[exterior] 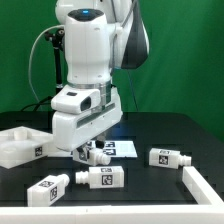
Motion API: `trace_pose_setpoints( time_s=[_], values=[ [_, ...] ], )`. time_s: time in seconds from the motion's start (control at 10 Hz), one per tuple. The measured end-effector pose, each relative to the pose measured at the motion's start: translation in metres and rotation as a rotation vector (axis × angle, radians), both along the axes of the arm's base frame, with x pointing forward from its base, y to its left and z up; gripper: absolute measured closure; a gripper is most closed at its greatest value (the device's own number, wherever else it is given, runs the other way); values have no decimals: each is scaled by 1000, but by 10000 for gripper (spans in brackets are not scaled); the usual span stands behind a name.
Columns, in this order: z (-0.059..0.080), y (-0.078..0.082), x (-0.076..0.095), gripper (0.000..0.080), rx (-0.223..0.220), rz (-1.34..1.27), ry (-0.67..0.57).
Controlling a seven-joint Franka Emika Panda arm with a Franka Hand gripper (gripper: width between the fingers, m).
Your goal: Assemble one leg
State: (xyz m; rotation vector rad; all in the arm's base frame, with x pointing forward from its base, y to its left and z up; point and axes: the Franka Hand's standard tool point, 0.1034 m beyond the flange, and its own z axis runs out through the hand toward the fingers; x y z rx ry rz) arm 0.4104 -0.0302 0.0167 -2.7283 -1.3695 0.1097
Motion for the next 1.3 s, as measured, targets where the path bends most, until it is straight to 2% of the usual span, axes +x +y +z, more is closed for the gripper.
trace_pose_setpoints(
  time_s=[0.1,0.2,0.3,0.4,0.5,0.6,0.9,1.1,1.3],
  values=[
    [8,3,8,218,-3,9,-6],
    [18,1,19,218,-3,31,-15],
    [32,2,33,159,-7,69,-40],
    [46,4,50,159,-3,182,-80],
    [50,0,61,159,6,290,-102],
    [43,-2,59,151,13,273,-87],
    [42,0,60,150,13,277,-91],
    [38,6,78,150,8,329,-144],
    [40,10,123,150,12,364,-190]
  ],
)
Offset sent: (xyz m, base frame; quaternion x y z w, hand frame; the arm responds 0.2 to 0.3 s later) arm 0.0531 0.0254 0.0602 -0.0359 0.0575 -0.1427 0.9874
